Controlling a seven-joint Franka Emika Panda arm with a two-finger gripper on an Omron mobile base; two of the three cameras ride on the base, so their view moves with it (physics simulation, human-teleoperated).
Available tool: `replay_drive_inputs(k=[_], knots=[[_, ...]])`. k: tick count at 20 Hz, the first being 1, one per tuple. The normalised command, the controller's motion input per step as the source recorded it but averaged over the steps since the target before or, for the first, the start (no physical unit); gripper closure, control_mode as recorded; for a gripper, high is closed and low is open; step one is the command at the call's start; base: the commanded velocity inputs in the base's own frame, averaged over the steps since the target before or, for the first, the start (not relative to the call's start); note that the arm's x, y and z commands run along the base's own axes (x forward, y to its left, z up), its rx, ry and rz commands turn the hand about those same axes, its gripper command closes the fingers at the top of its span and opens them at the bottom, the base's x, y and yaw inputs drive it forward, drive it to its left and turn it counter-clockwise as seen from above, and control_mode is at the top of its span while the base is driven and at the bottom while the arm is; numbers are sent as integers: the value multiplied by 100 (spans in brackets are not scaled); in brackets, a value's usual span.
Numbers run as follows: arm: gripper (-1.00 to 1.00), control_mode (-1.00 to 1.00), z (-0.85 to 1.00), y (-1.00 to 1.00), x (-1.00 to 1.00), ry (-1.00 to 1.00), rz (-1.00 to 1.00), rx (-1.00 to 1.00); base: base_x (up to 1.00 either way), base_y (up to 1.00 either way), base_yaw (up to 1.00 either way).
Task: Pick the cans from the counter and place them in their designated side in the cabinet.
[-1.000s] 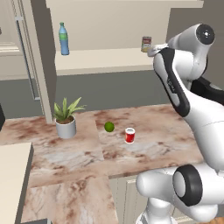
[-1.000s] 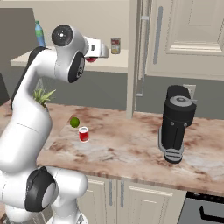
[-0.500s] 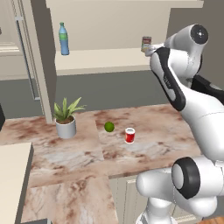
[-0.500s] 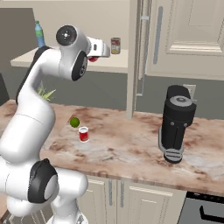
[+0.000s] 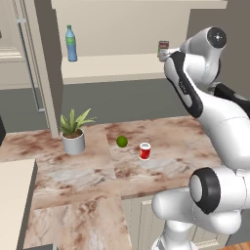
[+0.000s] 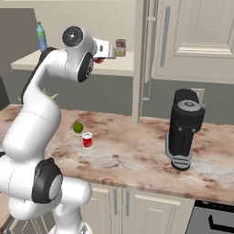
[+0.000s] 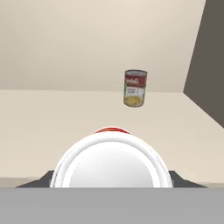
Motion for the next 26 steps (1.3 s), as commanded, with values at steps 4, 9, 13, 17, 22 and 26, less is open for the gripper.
replay_drive_inputs(k=[4,9,13,17,22,26], knots=[[100,-100,-3,0,20,2,0,0,0,0,0],[100,-100,-2,0,14,4,0,0,0,0,0],[100,-100,-5,0,14,5,0,0,0,0,0],[100,-100,-8,1,19,3,0,0,0,0,0],[100,-100,-12,0,22,1,0,0,0,0,0],[100,-100,-12,1,24,0,0,0,0,0,0]])
